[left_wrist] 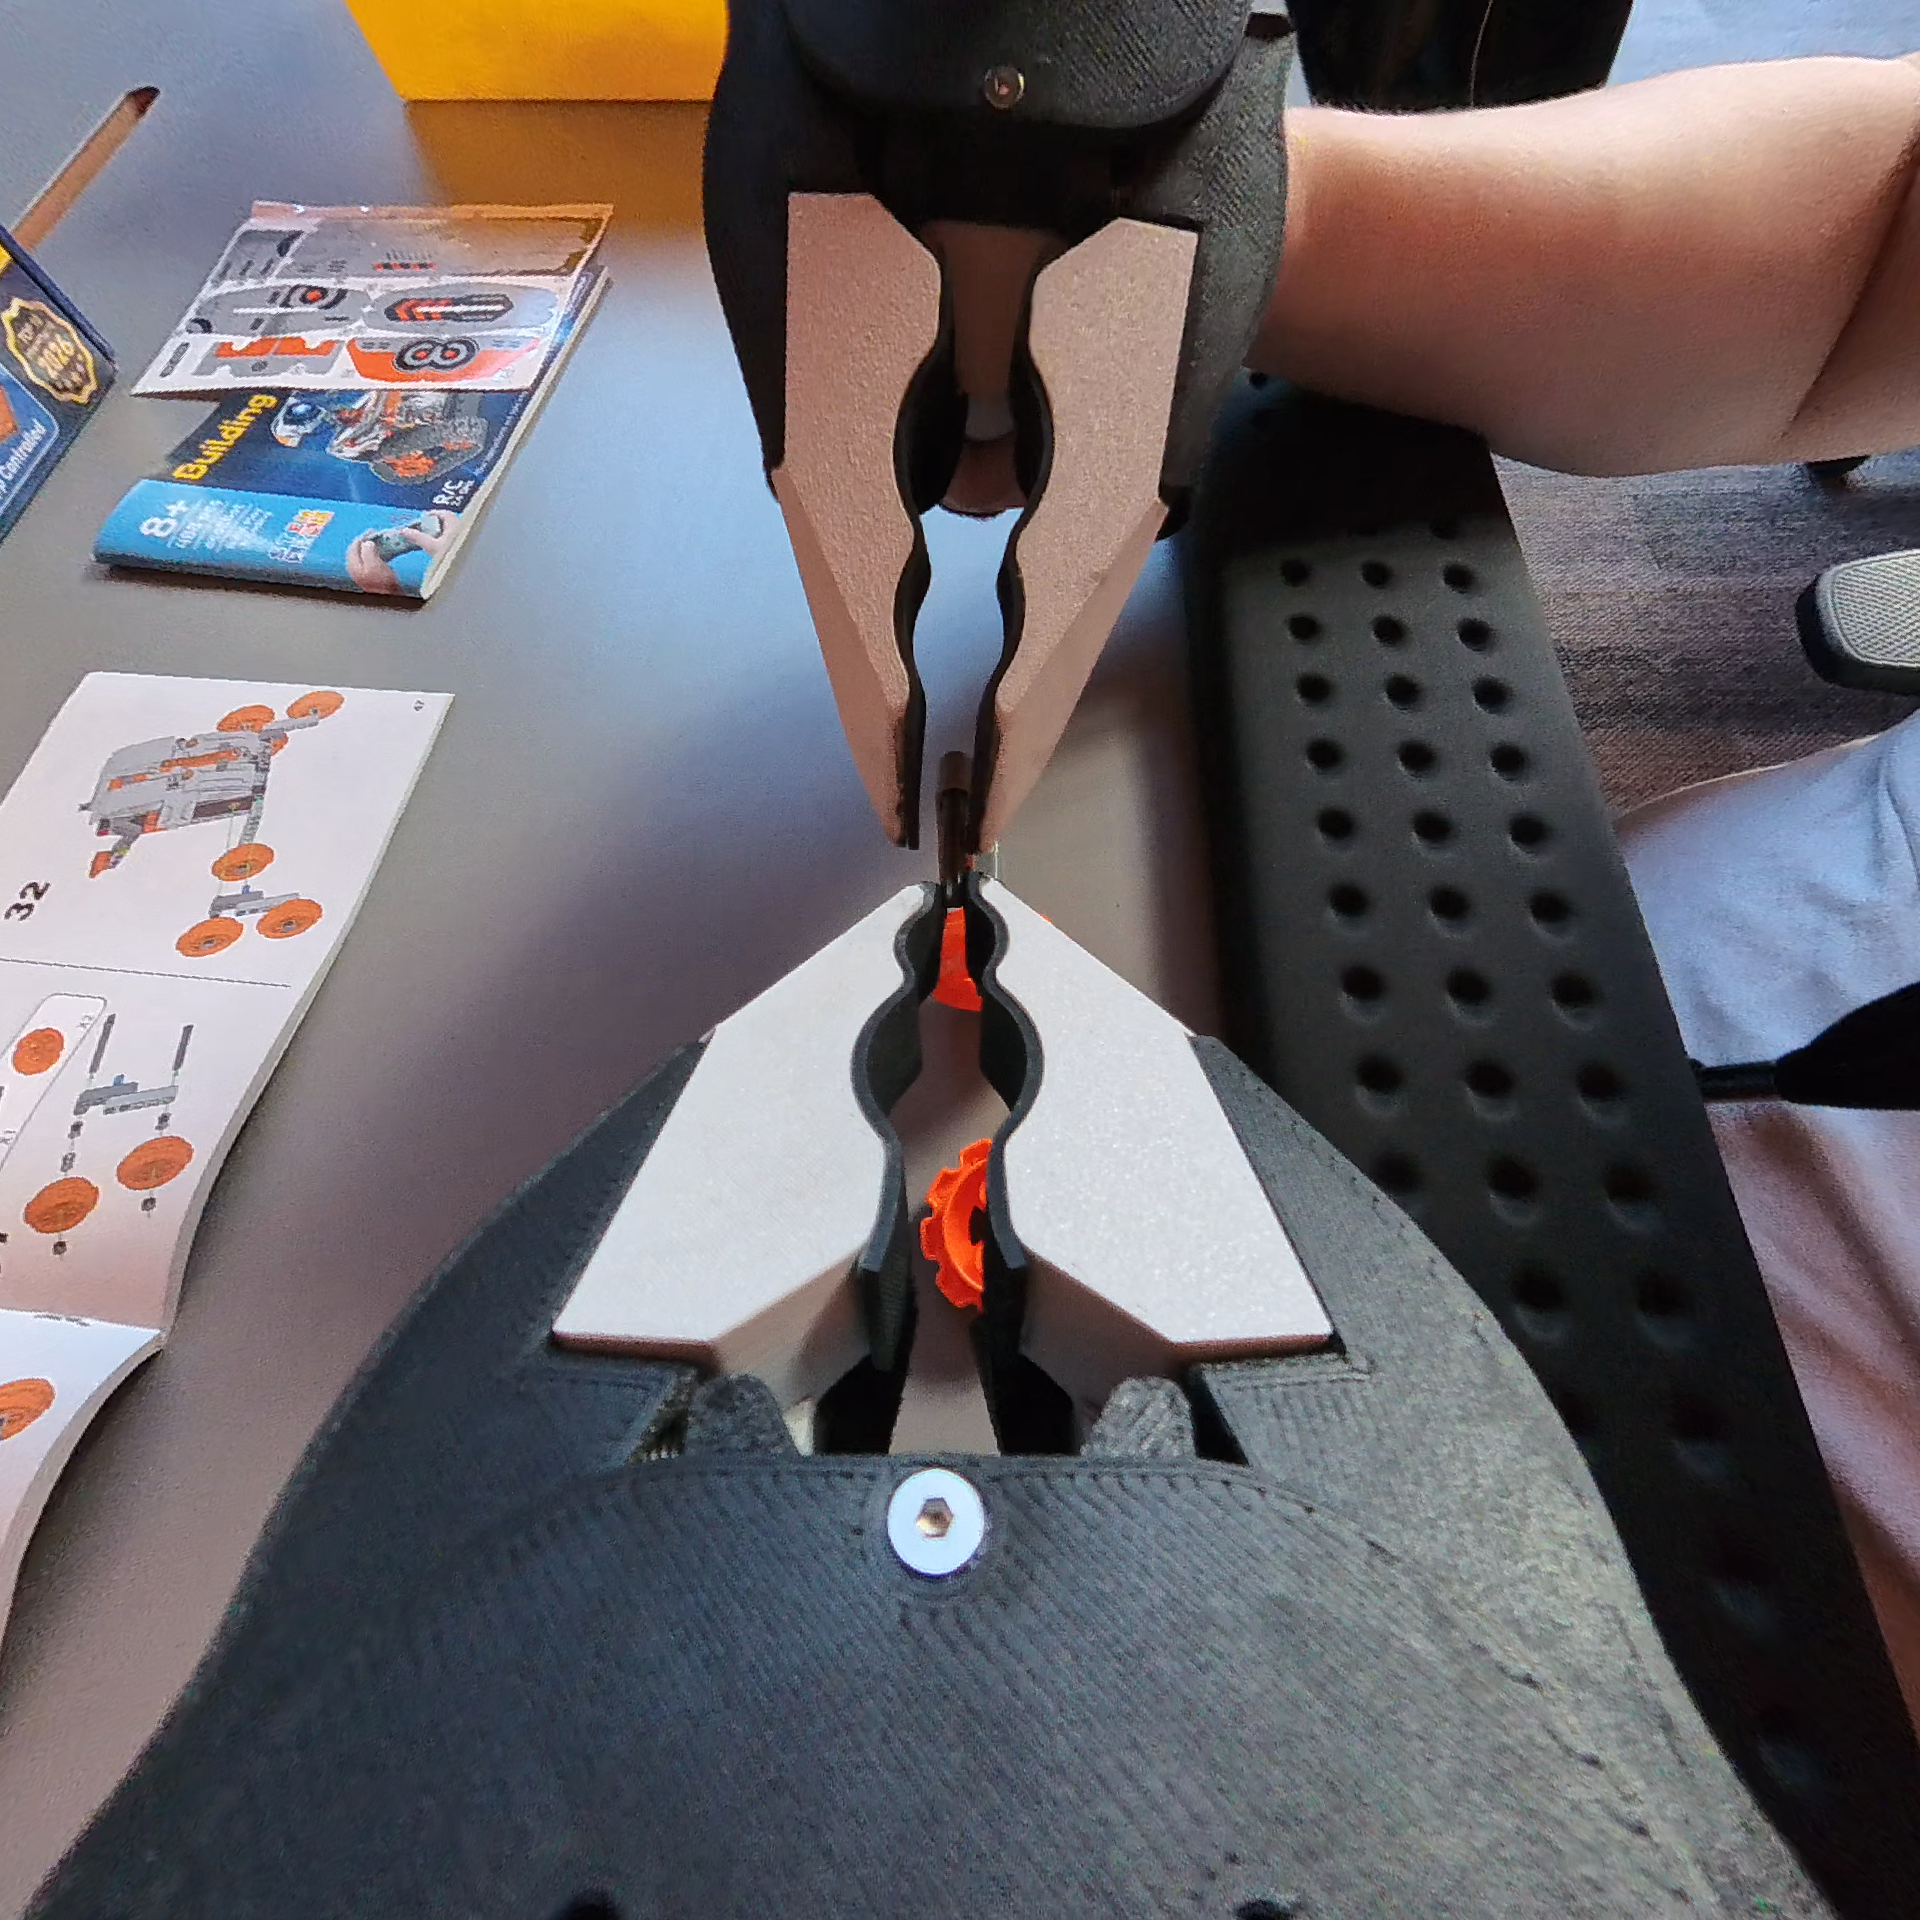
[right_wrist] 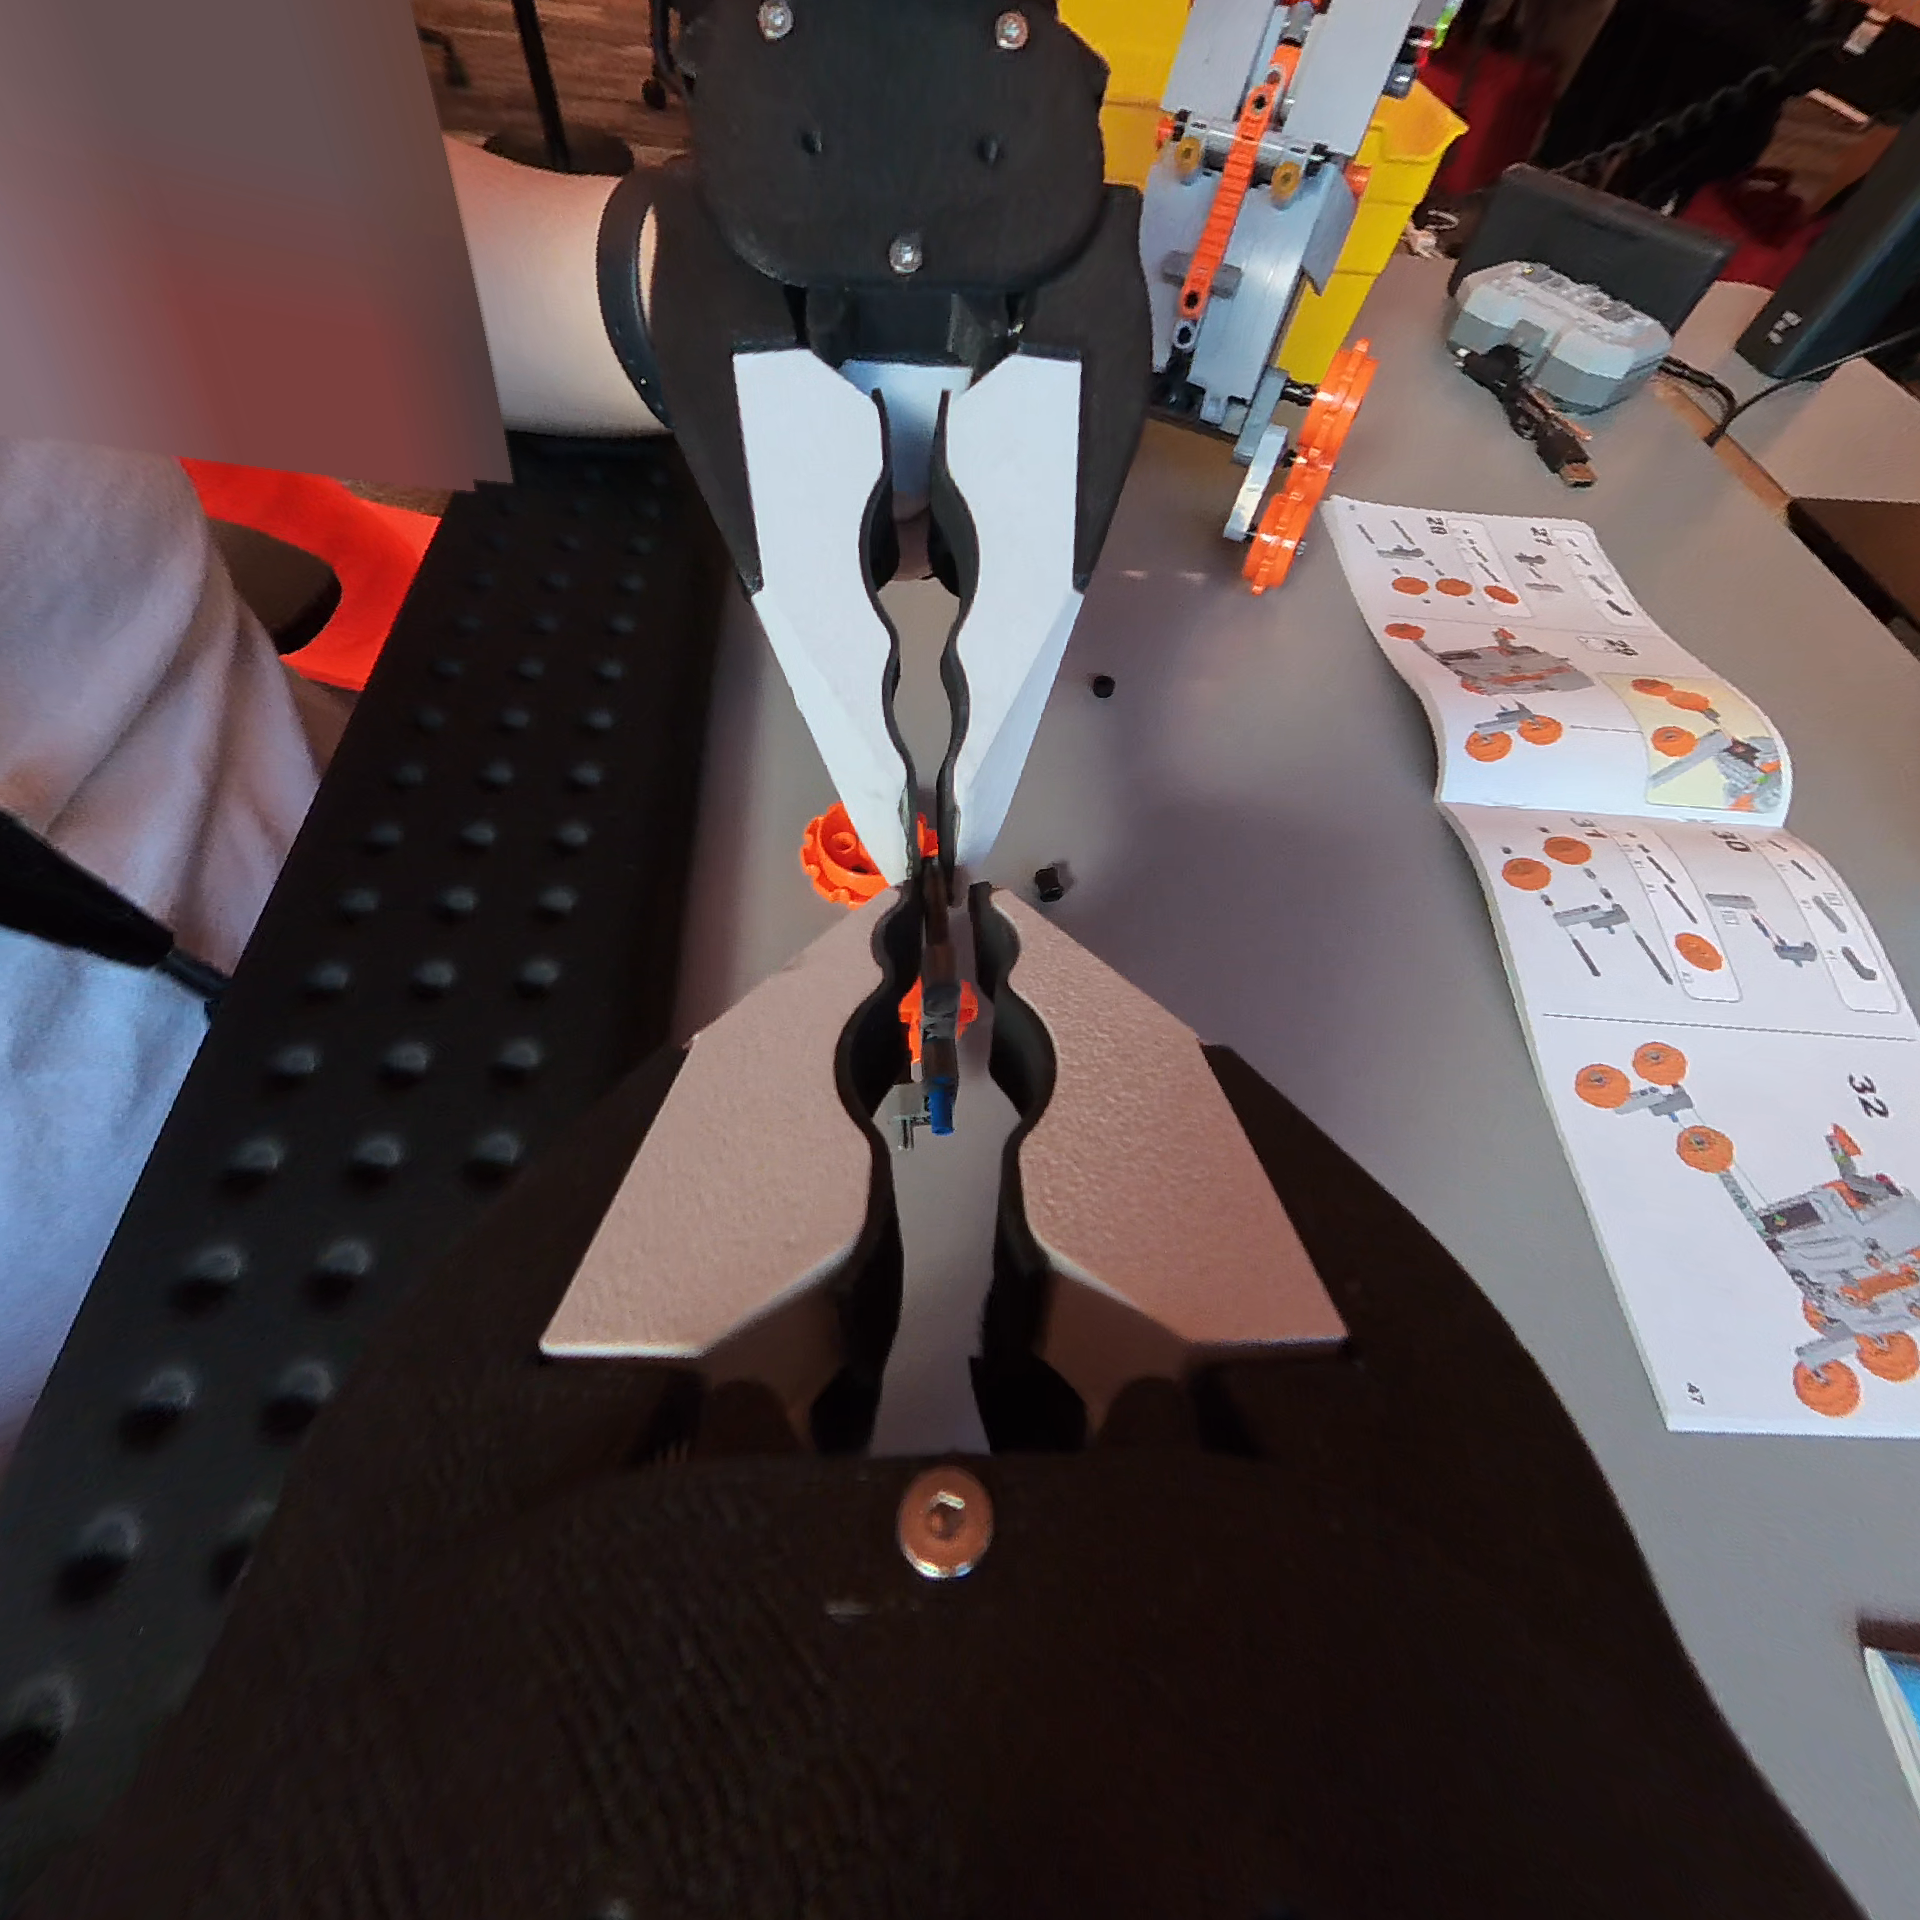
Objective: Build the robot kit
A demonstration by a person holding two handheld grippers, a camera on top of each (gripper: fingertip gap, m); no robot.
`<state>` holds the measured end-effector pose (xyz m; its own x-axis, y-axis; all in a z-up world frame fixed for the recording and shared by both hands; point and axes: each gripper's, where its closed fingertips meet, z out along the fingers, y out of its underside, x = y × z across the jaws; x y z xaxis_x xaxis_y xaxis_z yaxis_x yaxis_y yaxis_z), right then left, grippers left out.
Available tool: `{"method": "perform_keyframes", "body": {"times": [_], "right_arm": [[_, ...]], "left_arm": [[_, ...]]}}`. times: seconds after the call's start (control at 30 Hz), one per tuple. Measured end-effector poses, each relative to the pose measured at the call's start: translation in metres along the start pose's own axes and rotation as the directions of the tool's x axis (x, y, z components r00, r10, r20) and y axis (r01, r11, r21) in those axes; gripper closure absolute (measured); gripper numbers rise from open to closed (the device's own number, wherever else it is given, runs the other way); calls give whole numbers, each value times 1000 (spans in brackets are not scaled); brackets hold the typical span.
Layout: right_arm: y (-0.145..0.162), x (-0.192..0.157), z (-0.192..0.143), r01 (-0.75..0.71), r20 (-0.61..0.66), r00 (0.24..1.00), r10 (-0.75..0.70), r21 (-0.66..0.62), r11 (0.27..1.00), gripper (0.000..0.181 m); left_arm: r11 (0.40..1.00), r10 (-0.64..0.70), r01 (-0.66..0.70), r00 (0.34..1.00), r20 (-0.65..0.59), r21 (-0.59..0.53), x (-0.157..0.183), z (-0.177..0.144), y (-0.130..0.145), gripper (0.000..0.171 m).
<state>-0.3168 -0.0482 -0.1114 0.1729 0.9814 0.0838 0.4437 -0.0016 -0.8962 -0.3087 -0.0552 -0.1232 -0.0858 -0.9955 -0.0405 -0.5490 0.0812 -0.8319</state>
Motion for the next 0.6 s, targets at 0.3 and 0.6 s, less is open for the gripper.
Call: {"method": "perform_keyframes", "body": {"times": [0.3,0.6], "right_arm": [[6,0,-3,-20,22,1000,20,-17,1000,177],[-2,-4,-4,-13,48,999,12,27,1000,172]], "left_arm": [[1000,11,-11,1000,19,-2,-1,0,-1,170],[1000,20,-21,1000,13,1,1,-1,-3,170]]}}
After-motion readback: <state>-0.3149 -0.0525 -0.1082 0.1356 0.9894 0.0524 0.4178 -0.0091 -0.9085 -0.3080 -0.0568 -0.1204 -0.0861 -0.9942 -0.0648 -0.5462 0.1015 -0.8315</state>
